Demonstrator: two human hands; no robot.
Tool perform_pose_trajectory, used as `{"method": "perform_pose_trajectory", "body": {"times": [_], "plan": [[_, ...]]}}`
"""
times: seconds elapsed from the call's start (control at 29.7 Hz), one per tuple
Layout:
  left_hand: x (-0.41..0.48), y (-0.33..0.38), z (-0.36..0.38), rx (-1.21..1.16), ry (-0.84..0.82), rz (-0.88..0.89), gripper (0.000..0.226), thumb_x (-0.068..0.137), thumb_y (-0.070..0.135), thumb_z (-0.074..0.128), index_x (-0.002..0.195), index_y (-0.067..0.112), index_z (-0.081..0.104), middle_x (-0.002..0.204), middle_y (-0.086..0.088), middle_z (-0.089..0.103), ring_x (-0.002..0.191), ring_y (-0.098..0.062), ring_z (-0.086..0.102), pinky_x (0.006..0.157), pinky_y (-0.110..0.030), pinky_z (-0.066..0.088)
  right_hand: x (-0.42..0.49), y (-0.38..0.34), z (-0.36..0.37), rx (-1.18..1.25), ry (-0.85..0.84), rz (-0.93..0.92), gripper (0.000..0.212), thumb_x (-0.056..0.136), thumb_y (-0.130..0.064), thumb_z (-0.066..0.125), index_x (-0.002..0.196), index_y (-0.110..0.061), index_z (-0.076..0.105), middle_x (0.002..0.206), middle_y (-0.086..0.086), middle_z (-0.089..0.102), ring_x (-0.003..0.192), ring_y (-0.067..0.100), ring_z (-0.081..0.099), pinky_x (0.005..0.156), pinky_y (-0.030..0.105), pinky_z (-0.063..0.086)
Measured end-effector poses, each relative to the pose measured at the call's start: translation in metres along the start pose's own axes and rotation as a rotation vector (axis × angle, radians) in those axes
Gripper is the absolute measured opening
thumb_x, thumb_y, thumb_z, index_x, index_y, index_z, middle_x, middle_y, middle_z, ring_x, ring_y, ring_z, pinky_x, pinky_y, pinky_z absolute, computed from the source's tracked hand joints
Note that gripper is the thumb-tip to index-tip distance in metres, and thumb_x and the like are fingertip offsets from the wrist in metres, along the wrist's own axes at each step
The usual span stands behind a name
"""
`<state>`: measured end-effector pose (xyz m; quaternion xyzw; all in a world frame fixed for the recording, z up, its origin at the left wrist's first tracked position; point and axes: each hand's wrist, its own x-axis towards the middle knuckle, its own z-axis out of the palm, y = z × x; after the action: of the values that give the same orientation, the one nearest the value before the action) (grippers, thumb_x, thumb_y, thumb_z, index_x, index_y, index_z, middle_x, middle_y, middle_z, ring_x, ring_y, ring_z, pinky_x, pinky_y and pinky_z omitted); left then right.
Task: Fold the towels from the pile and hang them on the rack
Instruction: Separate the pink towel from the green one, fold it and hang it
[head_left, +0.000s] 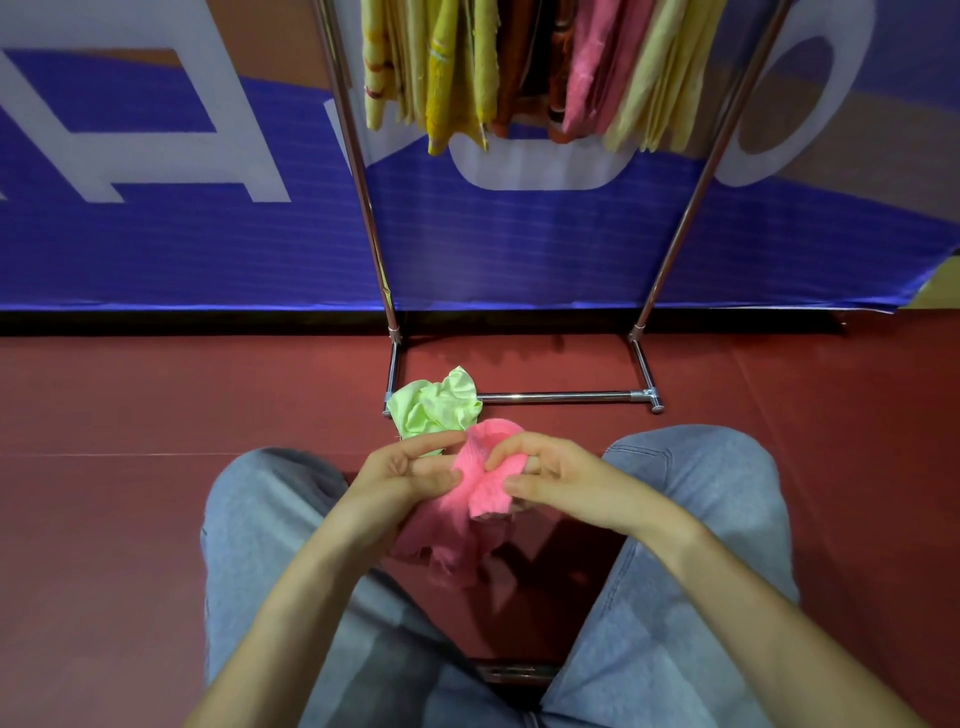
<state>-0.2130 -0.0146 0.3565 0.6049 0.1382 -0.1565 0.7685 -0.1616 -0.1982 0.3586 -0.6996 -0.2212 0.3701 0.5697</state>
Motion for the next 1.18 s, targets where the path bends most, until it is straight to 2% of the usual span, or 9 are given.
{"method": "perform_pose_trajectory", "body": {"times": [0.34, 0.44, 0.54, 0.71, 0.81, 0.91, 1.01, 1.11, 1.18], "plan": [[-0.003, 0.008, 0.006, -0.019, -0.081, 0.115, 0.036, 0.064, -0.001, 0.062, 0.095, 0.016, 0.063, 0.066, -0.002, 0.074, 0.06, -0.012, 0.069, 0.058, -0.019, 0.055, -0.002, -0.011, 0.003, 0.037, 0.0, -0.048, 0.019, 0.085, 0.001, 0.054, 0.092, -0.017, 0.057, 0.049, -0.011, 0.059, 0.048, -0.004, 0.054, 0.054, 0.005, 0.04], [-0.007, 0.003, 0.005, -0.073, -0.091, 0.11, 0.034, 0.069, 0.009, 0.071, 0.099, 0.023, 0.067, 0.08, -0.006, 0.075, 0.074, -0.022, 0.068, 0.065, -0.027, 0.055, -0.004, -0.01, 0.003, 0.152, -0.025, -0.041, 0.027, 0.084, 0.005, 0.054, 0.095, -0.02, 0.056, 0.067, -0.009, 0.07, 0.067, 0.0, 0.065, 0.066, 0.01, 0.047], [-0.011, -0.002, -0.001, -0.109, -0.185, 0.079, 0.061, 0.06, 0.032, 0.08, 0.117, 0.031, 0.057, 0.11, -0.008, 0.069, 0.097, -0.04, 0.044, 0.074, -0.038, 0.037, -0.005, -0.008, 0.002, 0.205, -0.033, -0.049, 0.033, 0.08, 0.006, 0.058, 0.102, -0.017, 0.054, 0.082, -0.002, 0.073, 0.081, 0.011, 0.07, 0.075, 0.017, 0.052], [-0.015, 0.008, -0.002, -0.106, -0.3, 0.046, 0.078, 0.053, 0.03, 0.085, 0.124, 0.03, 0.051, 0.118, -0.013, 0.065, 0.096, -0.027, 0.066, 0.08, -0.033, 0.054, -0.004, -0.012, 0.003, 0.137, -0.002, -0.061, 0.03, 0.081, 0.013, 0.052, 0.093, -0.014, 0.056, 0.07, -0.007, 0.073, 0.07, 0.006, 0.069, 0.067, 0.014, 0.052], [-0.015, 0.015, 0.001, -0.104, -0.278, 0.014, 0.081, 0.047, 0.048, 0.083, 0.118, 0.027, 0.053, 0.102, -0.008, 0.072, 0.091, -0.021, 0.069, 0.074, -0.026, 0.056, -0.003, -0.016, 0.006, 0.106, -0.002, -0.074, 0.029, 0.081, 0.013, 0.052, 0.082, -0.015, 0.059, 0.062, -0.005, 0.071, 0.064, 0.007, 0.069, 0.066, 0.016, 0.054], [-0.014, 0.02, 0.001, -0.06, -0.289, -0.003, 0.08, 0.049, 0.058, 0.078, 0.119, 0.03, 0.052, 0.106, -0.009, 0.071, 0.096, -0.025, 0.068, 0.076, -0.024, 0.054, -0.003, -0.02, 0.008, 0.066, 0.026, -0.076, 0.026, 0.081, 0.01, 0.055, 0.074, -0.015, 0.058, 0.056, -0.004, 0.069, 0.056, 0.009, 0.067, 0.062, 0.019, 0.055], [-0.013, 0.017, 0.003, -0.025, -0.283, 0.034, 0.077, 0.049, 0.056, 0.079, 0.118, 0.029, 0.055, 0.107, -0.014, 0.069, 0.095, -0.025, 0.066, 0.082, -0.028, 0.054, -0.001, -0.023, 0.01, -0.051, 0.06, -0.05, 0.022, 0.08, 0.0, 0.061, 0.072, -0.019, 0.056, 0.051, -0.004, 0.066, 0.05, 0.014, 0.064, 0.059, 0.026, 0.054], [-0.014, 0.014, 0.005, 0.06, -0.281, 0.082, 0.075, 0.057, 0.033, 0.081, 0.125, 0.027, 0.05, 0.111, -0.019, 0.066, 0.097, -0.024, 0.064, 0.089, -0.03, 0.049, 0.0, -0.028, 0.011, -0.232, 0.103, -0.05, 0.02, 0.08, -0.013, 0.065, 0.071, -0.026, 0.053, 0.044, -0.005, 0.06, 0.044, 0.019, 0.058, 0.056, 0.036, 0.051], [-0.013, 0.013, 0.005, 0.084, -0.27, 0.088, 0.073, 0.059, 0.019, 0.074, 0.126, 0.025, 0.047, 0.104, -0.013, 0.07, 0.09, -0.019, 0.067, 0.085, -0.027, 0.052, 0.0, -0.03, 0.011, -0.29, 0.135, -0.052, 0.021, 0.079, -0.017, 0.066, 0.073, -0.029, 0.049, 0.038, -0.005, 0.055, 0.038, 0.015, 0.053, 0.048, 0.029, 0.047]]}}
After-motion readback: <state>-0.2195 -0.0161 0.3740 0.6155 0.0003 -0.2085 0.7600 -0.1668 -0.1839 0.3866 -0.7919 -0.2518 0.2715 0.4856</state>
